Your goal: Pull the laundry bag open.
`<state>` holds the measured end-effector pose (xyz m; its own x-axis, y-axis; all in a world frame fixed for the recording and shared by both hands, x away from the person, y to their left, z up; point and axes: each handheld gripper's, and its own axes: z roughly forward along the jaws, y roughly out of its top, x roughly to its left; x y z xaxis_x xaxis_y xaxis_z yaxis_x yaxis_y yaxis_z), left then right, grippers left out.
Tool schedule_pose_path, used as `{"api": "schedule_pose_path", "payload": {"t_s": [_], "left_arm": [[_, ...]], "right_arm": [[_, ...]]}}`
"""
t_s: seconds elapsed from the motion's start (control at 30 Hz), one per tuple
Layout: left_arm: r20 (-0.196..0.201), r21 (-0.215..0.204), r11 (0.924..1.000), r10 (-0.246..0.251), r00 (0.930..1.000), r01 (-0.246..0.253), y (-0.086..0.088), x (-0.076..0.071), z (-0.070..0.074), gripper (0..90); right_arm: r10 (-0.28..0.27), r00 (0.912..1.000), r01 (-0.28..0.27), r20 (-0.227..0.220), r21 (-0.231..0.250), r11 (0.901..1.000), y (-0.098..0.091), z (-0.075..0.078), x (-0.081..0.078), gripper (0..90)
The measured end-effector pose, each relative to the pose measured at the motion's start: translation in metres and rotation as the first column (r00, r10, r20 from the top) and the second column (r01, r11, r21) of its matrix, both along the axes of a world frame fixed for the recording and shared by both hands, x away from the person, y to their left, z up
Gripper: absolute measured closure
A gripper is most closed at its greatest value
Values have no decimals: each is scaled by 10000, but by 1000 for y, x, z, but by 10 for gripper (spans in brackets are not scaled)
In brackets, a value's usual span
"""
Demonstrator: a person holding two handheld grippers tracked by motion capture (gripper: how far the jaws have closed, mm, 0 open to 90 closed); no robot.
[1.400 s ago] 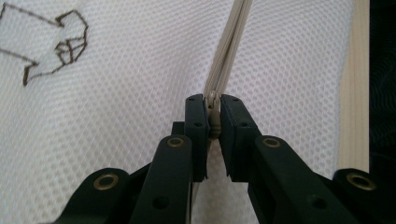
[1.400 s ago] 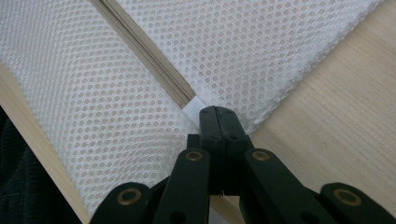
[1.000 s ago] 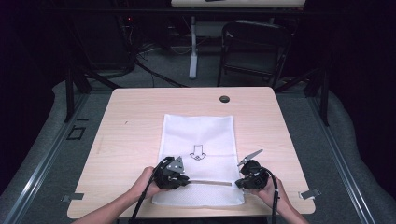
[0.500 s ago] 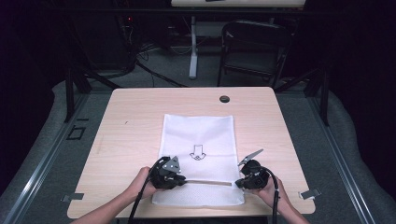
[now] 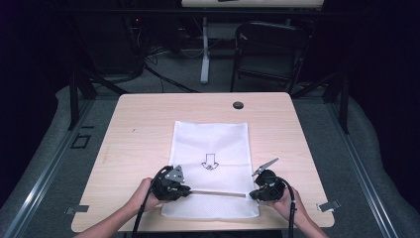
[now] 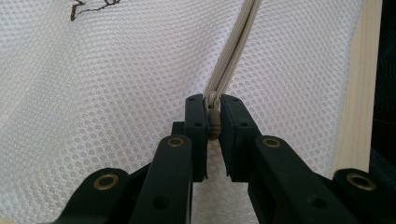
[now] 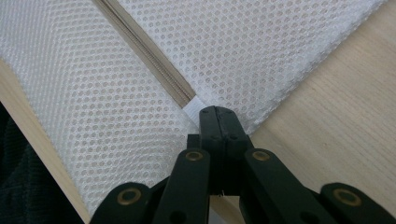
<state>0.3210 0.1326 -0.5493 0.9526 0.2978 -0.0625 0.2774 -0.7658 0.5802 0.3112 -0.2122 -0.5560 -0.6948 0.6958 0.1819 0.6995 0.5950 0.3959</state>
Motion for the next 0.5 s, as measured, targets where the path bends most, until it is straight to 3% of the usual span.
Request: {"api": "schedule_pose_path", "payload": {"t_s": [0.13, 0.2, 0.5], "left_arm": [[14, -13, 10000, -7, 10000, 7, 1, 0, 1, 825], [74, 170, 9999, 1, 10000, -2, 1, 0, 1, 825], [6, 38, 9992, 392, 9992, -392, 17, 1, 1, 825]], "right_arm": [[19, 10000, -19, 9, 38, 10000, 0, 0, 0, 900], [-1, 10000, 1, -21, 104, 9999, 0, 0, 0, 900], [133, 9999, -133, -83, -20, 9999, -1, 1, 1, 900]]}}
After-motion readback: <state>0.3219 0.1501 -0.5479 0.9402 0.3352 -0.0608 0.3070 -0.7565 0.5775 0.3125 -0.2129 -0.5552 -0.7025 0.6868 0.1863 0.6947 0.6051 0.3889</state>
